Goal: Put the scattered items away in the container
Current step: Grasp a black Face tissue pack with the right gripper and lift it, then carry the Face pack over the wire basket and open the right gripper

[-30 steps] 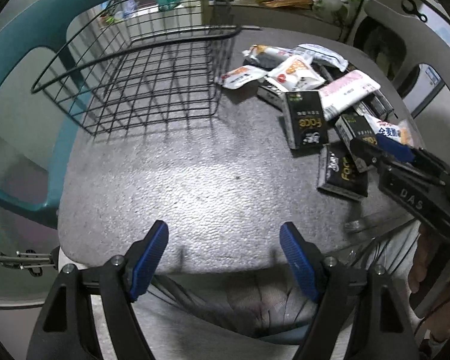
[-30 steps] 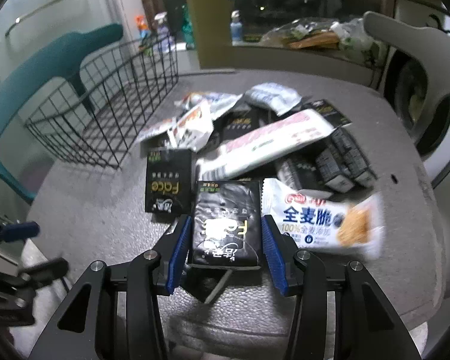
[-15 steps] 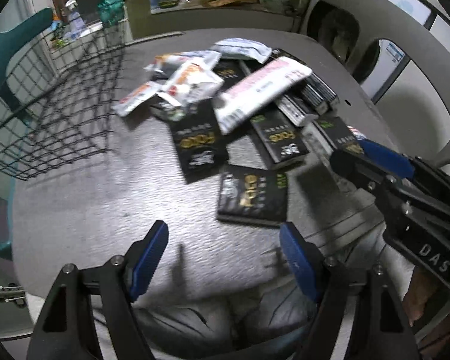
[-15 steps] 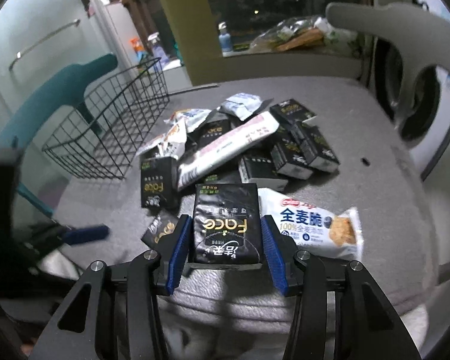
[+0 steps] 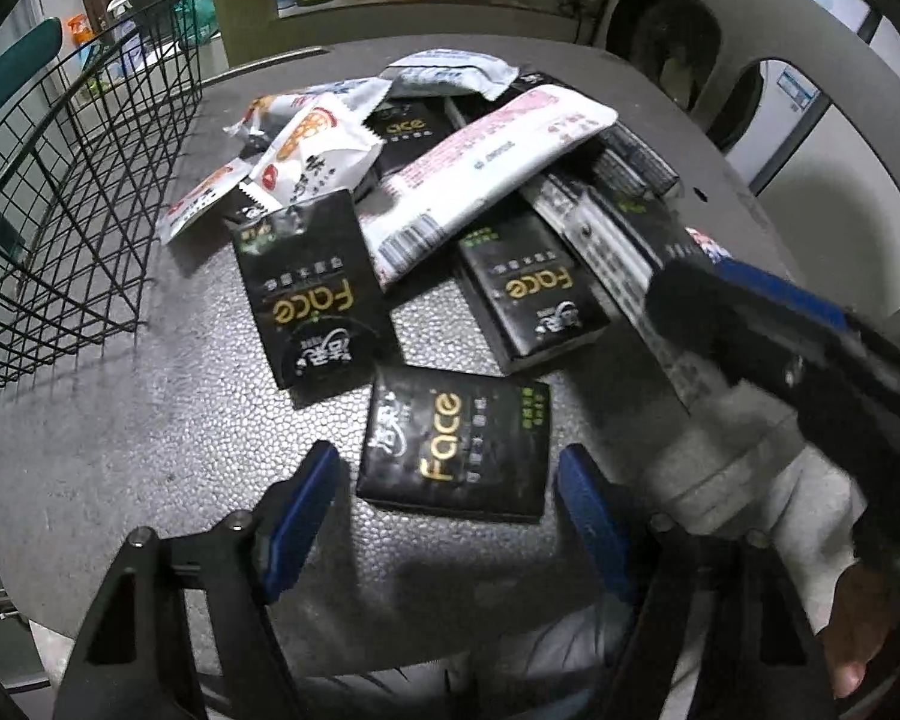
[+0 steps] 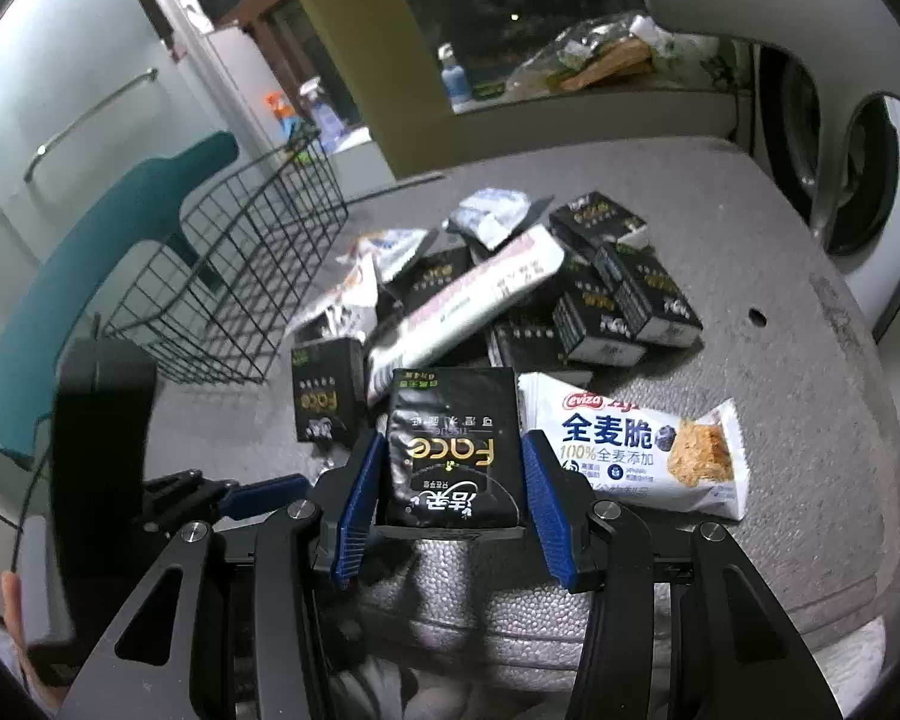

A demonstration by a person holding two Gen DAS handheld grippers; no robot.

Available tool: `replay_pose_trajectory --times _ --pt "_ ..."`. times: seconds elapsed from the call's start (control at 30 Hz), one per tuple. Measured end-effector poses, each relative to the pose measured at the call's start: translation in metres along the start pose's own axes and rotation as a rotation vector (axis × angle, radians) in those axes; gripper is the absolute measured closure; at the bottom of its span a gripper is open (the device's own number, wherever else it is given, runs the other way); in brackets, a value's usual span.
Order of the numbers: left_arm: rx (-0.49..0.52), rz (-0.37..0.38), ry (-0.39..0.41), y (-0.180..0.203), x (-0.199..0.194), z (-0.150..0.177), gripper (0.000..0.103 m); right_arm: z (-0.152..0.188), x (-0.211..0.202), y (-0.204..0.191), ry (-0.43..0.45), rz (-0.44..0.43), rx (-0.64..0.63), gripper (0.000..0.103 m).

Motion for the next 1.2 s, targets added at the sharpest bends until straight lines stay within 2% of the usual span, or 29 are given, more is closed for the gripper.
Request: replay_pose_trajectory --times 0.1,0.2,0.5,0.57,0.7,0.83,0.93,1.2 --pt "-0.008 0.007 0.003 -0.006 0.001 0.003 0.034 0.005 0.008 0.000 -0.022 -0.001 0.002 0.055" --pt "0.007 -0.020 0.003 -0.013 -0.001 0.008 0.034 0.008 0.012 -0.001 -0.029 0.010 -0.002 0.055" --pt "0.000 -0.062 -0.001 -0.061 -0.017 0.033 0.034 0.021 0.032 -0.014 -0.068 0.062 -0.083 0.054" --pt "-0.016 -0.059 0.005 -0.066 -0.017 0.034 0.034 0.026 0.035 -0.016 -0.083 0.082 -0.101 0.048" --pt "-0.038 -0.032 0.003 -0.073 -0.018 0.037 0.034 0.037 0.033 -0.025 -0.085 0.126 -0.155 0.045" --pt "-0.051 -0.025 0.009 -0.078 -0.017 0.035 0.034 0.043 0.040 -0.030 -0.101 0.157 -0.191 0.045" --pt "-0.061 -0.020 0.005 -0.080 -0.016 0.035 0.034 0.045 0.044 -0.033 -0.114 0.171 -0.218 0.055" --pt "-0.045 -0.050 0.015 -0.078 -0.011 0.034 0.030 0.050 0.053 -0.035 -0.124 0.181 -0.237 0.055"
Point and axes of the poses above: each gripper's, at about its wrist camera, not at the fingertips, and x roughly the way its jaws point, y to its right, z to its underside, the point moved 6 cm from there along x, roughly the way its jaws point, and after that the axes turned 1 degree about y, right-handed, at the moved point
